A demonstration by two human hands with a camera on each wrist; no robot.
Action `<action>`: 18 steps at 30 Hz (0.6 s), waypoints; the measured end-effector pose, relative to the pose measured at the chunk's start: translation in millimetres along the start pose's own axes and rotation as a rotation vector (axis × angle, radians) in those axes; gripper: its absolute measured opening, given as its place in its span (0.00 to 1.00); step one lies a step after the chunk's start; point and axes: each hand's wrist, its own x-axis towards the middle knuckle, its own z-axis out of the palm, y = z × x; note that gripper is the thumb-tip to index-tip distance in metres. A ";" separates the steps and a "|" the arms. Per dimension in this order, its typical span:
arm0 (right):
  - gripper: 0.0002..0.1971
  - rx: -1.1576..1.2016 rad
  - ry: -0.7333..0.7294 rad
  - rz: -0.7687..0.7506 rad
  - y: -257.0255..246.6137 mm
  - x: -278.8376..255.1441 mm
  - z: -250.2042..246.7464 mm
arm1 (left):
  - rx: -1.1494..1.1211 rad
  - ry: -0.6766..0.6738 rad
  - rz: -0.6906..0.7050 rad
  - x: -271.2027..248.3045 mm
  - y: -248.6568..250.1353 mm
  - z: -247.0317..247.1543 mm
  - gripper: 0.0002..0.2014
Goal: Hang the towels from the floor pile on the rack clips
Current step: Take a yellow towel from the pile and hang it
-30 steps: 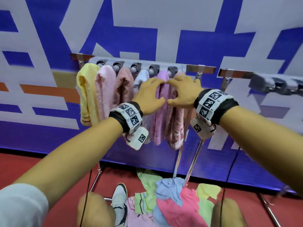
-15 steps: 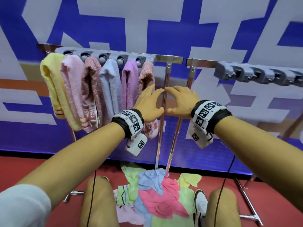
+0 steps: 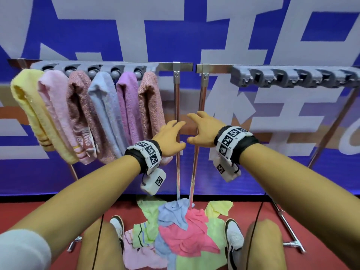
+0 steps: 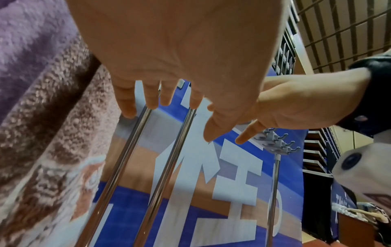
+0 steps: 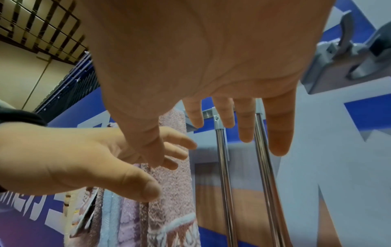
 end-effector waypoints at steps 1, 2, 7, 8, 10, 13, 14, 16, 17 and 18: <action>0.46 0.010 -0.020 0.009 3.4 1.0 6.1 | -0.017 -0.017 -0.004 1.0 -2.3 6.7 0.43; 0.46 0.020 -0.035 0.015 7.0 2.3 12.8 | -0.037 -0.029 -0.008 2.3 -4.9 13.3 0.44; 0.46 0.076 -0.122 0.049 25.4 11.5 56.2 | -0.166 -0.063 -0.039 12.4 -20.1 50.2 0.40; 0.46 0.089 -0.144 0.060 29.6 13.3 67.1 | -0.201 -0.072 -0.050 14.1 -22.5 59.6 0.40; 0.46 0.117 -0.180 0.074 38.0 17.4 89.3 | -0.280 -0.097 -0.085 16.4 -26.3 80.1 0.38; 0.46 0.147 -0.237 0.114 50.8 22.4 126.2 | -0.368 -0.127 -0.138 16.3 -32.7 116.1 0.37; 0.45 0.154 -0.255 0.127 54.7 23.3 138.8 | -0.405 -0.137 -0.161 14.8 -35.8 128.2 0.37; 0.45 0.177 -0.288 0.151 62.2 25.9 164.1 | -0.455 -0.150 -0.204 12.6 -44.0 150.6 0.36; 0.45 0.192 -0.310 0.161 65.4 26.1 176.9 | -0.468 -0.149 -0.228 10.7 -48.9 161.3 0.36; 0.45 0.208 -0.330 0.168 68.4 26.6 188.3 | -0.482 -0.138 -0.252 9.7 -54.8 171.5 0.35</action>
